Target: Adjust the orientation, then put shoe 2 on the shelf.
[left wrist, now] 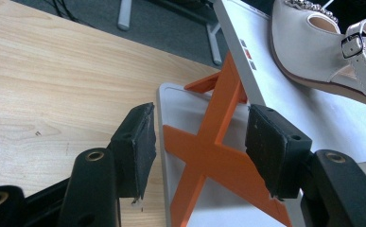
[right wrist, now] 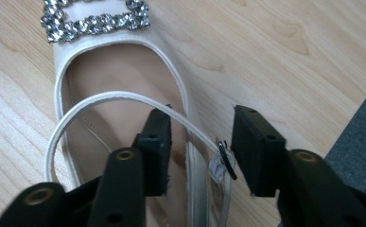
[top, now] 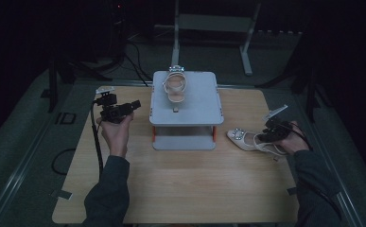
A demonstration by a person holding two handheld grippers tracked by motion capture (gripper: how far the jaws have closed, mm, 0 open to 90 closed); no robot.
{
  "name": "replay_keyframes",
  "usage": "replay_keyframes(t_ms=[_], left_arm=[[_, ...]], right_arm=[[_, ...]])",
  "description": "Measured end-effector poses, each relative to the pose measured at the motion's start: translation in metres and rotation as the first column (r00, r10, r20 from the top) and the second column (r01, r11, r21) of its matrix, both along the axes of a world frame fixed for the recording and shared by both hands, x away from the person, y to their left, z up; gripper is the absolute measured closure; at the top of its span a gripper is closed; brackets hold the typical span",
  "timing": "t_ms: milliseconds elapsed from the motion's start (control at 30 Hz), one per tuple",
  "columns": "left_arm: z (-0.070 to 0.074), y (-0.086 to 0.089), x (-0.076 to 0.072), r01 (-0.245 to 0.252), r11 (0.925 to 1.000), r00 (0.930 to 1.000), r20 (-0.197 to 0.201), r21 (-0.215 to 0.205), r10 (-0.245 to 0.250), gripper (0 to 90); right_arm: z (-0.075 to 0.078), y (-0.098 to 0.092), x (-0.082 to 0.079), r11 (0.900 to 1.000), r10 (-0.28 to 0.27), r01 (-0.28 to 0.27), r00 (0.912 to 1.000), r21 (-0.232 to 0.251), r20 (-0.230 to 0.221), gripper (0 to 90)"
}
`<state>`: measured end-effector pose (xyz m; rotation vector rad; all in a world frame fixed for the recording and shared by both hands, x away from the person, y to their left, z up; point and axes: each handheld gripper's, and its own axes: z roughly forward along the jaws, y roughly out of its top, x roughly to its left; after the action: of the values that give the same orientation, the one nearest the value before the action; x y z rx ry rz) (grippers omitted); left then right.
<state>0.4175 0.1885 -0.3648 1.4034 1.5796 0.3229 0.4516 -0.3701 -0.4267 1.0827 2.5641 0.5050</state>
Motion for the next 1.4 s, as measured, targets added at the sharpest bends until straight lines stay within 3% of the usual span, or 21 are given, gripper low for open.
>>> replay_keyframes(t_ms=[200, 333, 400, 667, 800, 933, 1033, 1167, 1200, 1233, 1267, 1300, 1333, 1400], left_arm=[[0.0, 0.001, -0.001, -0.001, 1.0, 1.0, 0.002, 0.0, 0.001, 43.7], [0.0, 0.001, -0.001, -0.004, 1.0, 1.0, 0.003, 0.0, 0.004, 43.7], [0.0, 0.0, -0.001, -0.001, 1.0, 1.0, 0.003, 0.0, 0.001, 43.7], [-0.001, -0.001, -0.001, -0.001, 1.0, 1.0, 0.003, -0.002, 0.001, 43.7], [-0.002, 0.001, -0.001, -0.002, 1.0, 1.0, 0.0, -0.003, 0.002, 43.7], [-0.003, 0.002, -0.002, -0.01, 0.9999, 0.9999, 0.003, -0.006, 0.01, 43.8], [-0.003, 0.002, -0.003, -0.01, 0.9999, 0.9999, 0.002, -0.005, 0.01, 43.9], [-0.002, 0.002, -0.003, -0.011, 0.9999, 0.9999, 0.005, -0.005, 0.011, 43.9], [-0.002, 0.001, -0.003, -0.01, 0.9999, 0.9999, 0.005, -0.006, 0.01, 43.9], [-0.002, 0.001, -0.003, -0.01, 0.9999, 0.9999, 0.005, -0.006, 0.01, 43.9], [-0.003, 0.0, -0.003, -0.008, 1.0, 1.0, 0.003, -0.004, 0.008, 43.9], [-0.003, 0.0, -0.003, -0.006, 1.0, 1.0, 0.003, -0.003, 0.006, 43.9], [-0.003, 0.0, -0.003, -0.005, 1.0, 1.0, 0.002, -0.002, 0.005, 43.9], [-0.003, 0.0, -0.003, -0.005, 1.0, 1.0, 0.003, -0.002, 0.005, 43.9]], right_arm=[[-0.001, 0.001, 0.005, 1.0, -0.013, 0.012, 0.9997, -0.006, -0.023, 67.2], [-0.004, -0.002, 0.009, 0.999, -0.034, 0.035, 0.997, 0.015, -0.07, 67.8], [-0.006, 0.0, 0.01, 0.999, -0.038, 0.037, 0.9952, -0.005, -0.09, 67.8], [-0.008, -0.007, 0.018, 0.993, -0.09, 0.102, 0.9829, 0.067, -0.161, 71.1], [-0.008, -0.006, 0.02, 0.992, -0.092, 0.107, 0.9782, 0.073, -0.186, 76.6], [-0.005, -0.002, 0.02, 0.984, -0.152, 0.167, 0.9634, 0.054, -0.221, 78.7], [-0.005, -0.004, 0.018, 0.97, -0.204, 0.23, 0.948, 0.083, -0.244, 79.5], [-0.006, -0.01, 0.015, 0.93, -0.287, 0.34, 0.909, 0.14, -0.302, 80.7], [-0.006, -0.011, 0.014, 0.923, -0.296, 0.354, 0.9033, 0.149, -0.31, 81.0], [-0.006, -0.011, 0.014, 0.923, -0.296, 0.354, 0.9033, 0.149, -0.31, 81.0], [-0.006, -0.012, 0.014, 0.915, -0.311, 0.373, 0.8954, 0.156, -0.319, 81.3], [-0.007, -0.012, 0.013, 0.897, -0.34, 0.411, 0.8768, 0.163, -0.34, 81.7], [-0.007, -0.012, 0.013, 0.891, -0.347, 0.422, 0.871, 0.169, -0.348, 81.9], [-0.007, -0.014, 0.012, 0.867, -0.368, 0.461, 0.848, 0.187, -0.381, 82.3]])
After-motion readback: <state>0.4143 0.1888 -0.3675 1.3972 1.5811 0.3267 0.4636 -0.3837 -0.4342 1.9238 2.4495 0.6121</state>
